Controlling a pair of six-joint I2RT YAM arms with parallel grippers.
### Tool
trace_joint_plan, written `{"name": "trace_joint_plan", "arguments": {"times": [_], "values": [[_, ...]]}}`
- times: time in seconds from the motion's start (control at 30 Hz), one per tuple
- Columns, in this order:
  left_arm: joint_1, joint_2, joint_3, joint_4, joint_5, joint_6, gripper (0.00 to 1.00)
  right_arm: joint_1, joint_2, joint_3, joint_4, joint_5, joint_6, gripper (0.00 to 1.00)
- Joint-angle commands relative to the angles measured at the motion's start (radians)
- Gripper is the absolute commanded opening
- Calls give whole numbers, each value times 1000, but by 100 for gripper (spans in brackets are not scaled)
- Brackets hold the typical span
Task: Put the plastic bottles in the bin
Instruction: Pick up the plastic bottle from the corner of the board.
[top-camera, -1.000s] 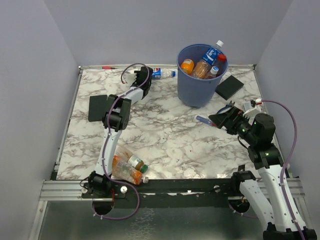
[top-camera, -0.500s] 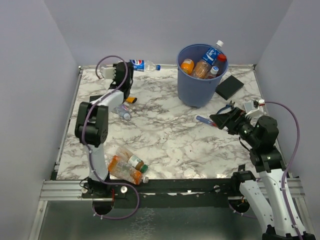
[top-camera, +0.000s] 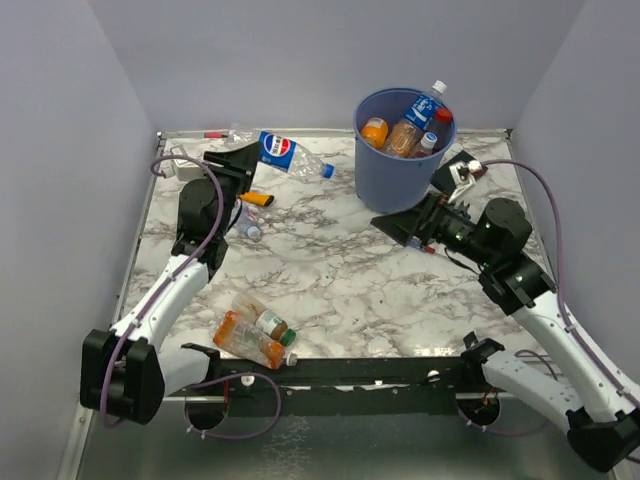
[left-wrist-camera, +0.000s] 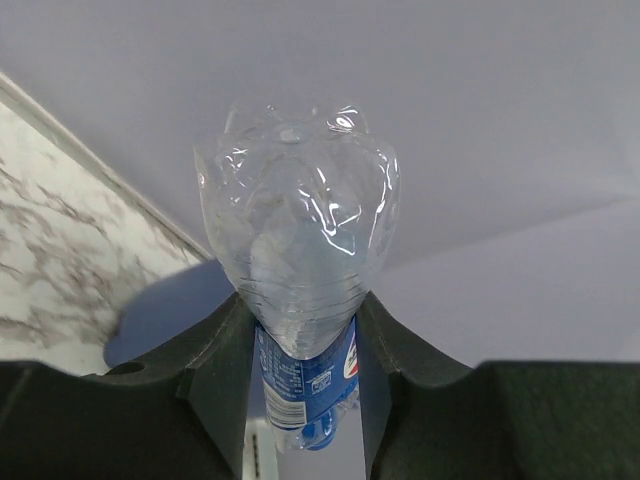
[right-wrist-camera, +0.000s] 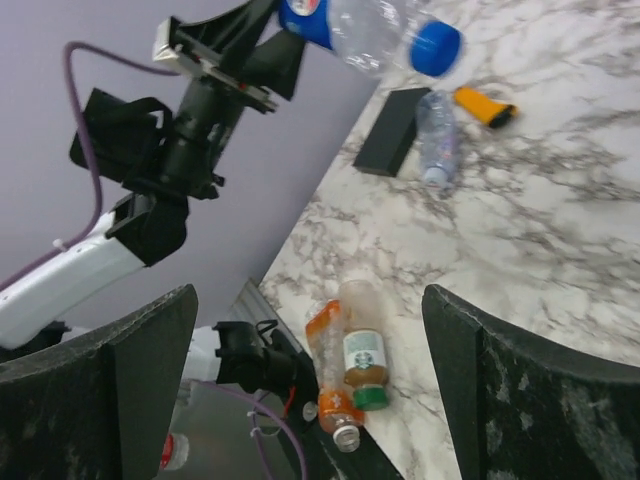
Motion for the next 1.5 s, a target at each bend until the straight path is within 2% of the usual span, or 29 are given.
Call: {"name": "trace_joint_plan", "arguments": {"times": [0.0,0.13,0.23,0.53,0.67,0.8,1.0,1.07,1.17,1.27,1.3,1.4,1.47], "values": [[-50,-128,-35,88,196,3,0,168,73,154,5,212,-99,99],[-75,-208,-13,89,230,27,0,189,92,170,14,318,-124,100],[-120,-221,0,90,240,22,0,193,138,178,72,272,-116,100],[-200,-216,-94,203,149,-97,0,231,232,116,417,253,-10,99],[-225,-213,-100,223,106,-105,0,236,290,127,468,254,16,91],[-232,-211,-98,228,90,-112,0,238,316,126,500,236,39,77],[-240,-216,-108,229,53,-111,0,237,329,127,485,191,45,82],[-248,-209,-109,229,49,-112,0,238,337,143,456,173,36,75],[-268,-204,-106,229,37,-101,0,239,340,160,433,149,35,53],[-277,-201,-104,229,34,-84,2,238,319,163,409,151,18,36],[-278,-202,-105,229,33,-75,9,237,307,167,399,158,6,31],[-279,-214,-110,206,21,-53,50,238,266,202,316,182,-42,18],[-278,-227,-104,173,14,-18,74,238,237,233,244,204,-81,8]]}}
